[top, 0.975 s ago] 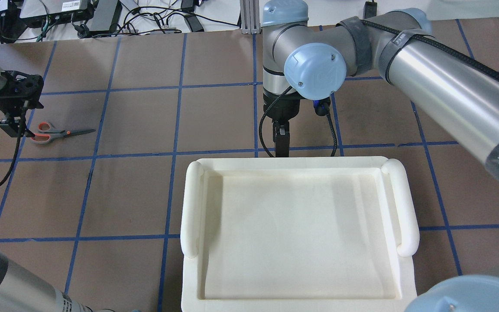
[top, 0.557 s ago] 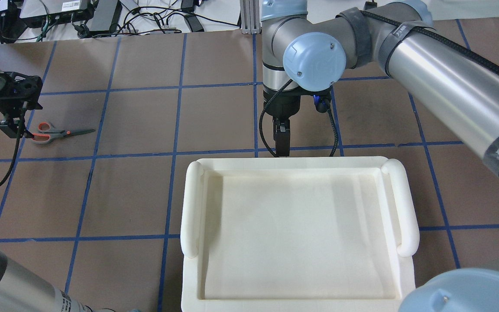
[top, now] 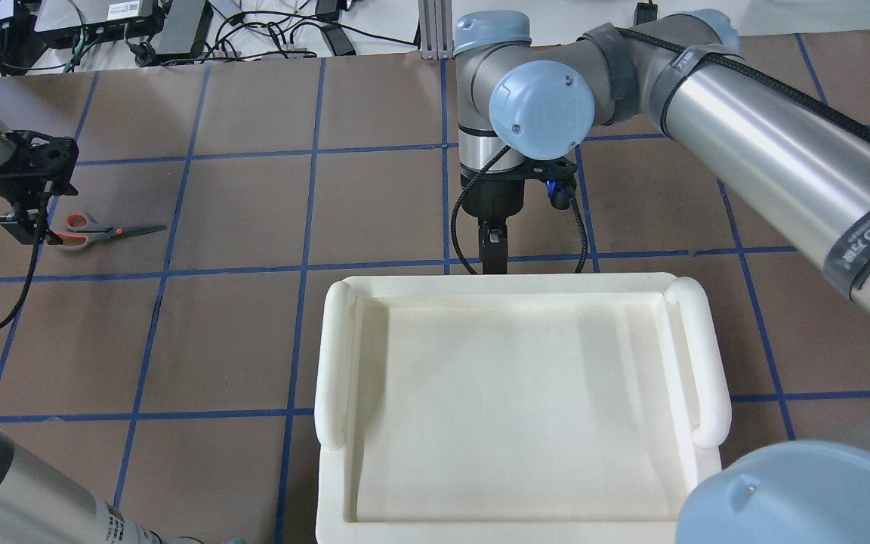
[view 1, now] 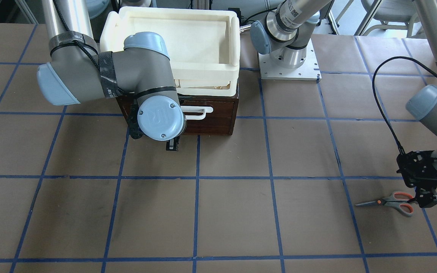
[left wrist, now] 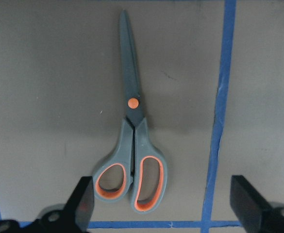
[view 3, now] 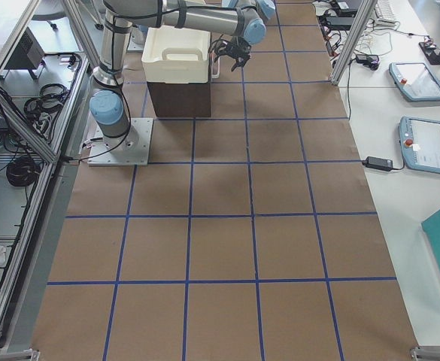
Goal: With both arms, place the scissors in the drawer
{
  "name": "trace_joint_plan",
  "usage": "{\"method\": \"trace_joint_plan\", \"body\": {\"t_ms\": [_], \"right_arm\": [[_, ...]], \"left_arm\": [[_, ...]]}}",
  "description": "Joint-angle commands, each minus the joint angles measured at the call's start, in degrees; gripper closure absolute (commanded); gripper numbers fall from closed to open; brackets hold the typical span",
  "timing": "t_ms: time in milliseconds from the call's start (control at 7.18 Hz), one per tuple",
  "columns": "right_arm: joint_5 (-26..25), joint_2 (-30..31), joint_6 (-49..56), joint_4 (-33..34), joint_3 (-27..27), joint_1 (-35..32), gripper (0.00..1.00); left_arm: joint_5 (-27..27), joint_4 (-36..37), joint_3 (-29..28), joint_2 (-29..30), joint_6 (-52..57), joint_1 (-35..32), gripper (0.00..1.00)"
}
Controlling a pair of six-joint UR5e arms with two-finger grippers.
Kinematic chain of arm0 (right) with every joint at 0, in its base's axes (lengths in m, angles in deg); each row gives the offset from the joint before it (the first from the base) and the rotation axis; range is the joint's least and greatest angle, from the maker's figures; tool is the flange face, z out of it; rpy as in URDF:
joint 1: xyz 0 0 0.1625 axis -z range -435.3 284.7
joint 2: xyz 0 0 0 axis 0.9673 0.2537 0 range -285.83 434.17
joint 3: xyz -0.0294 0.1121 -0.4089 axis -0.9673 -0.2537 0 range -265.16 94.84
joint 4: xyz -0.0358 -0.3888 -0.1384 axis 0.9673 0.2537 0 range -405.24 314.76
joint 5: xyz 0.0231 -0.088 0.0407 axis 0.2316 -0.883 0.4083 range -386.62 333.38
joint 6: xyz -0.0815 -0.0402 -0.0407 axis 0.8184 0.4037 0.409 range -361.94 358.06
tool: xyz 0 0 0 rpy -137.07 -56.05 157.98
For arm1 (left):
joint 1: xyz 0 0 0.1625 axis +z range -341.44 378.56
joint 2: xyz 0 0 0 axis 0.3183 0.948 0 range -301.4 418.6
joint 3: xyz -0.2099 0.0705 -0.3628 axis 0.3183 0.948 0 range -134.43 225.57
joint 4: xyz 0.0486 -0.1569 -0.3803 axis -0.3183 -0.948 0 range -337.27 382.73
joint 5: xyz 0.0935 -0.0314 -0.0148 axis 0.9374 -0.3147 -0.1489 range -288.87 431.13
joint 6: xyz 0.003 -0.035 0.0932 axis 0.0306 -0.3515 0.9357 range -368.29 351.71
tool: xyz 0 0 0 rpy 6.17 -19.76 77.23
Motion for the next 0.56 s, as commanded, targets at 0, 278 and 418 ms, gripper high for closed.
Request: {"method": "trace_joint_plan", "body": {"t_ms": [0,278,418], "right_arm": [[0.0,-0.5,0.0,-0.6,0.3,0.0,0.00],[0.0,-1.4,0.0,-0.5,0.3,0.0,0.00],[0.1,-1.5,0.1,-0.5,0.4,-0.1,0.00]], "left_arm": [[0.1,0.0,0.0,0.1,0.1,0.0,0.00],[0.0,0.0,0.0,0.1,0.1,0.0,0.00],[0.0,0.0,0.1,0.1,0.1,0.0,0.00]]}}
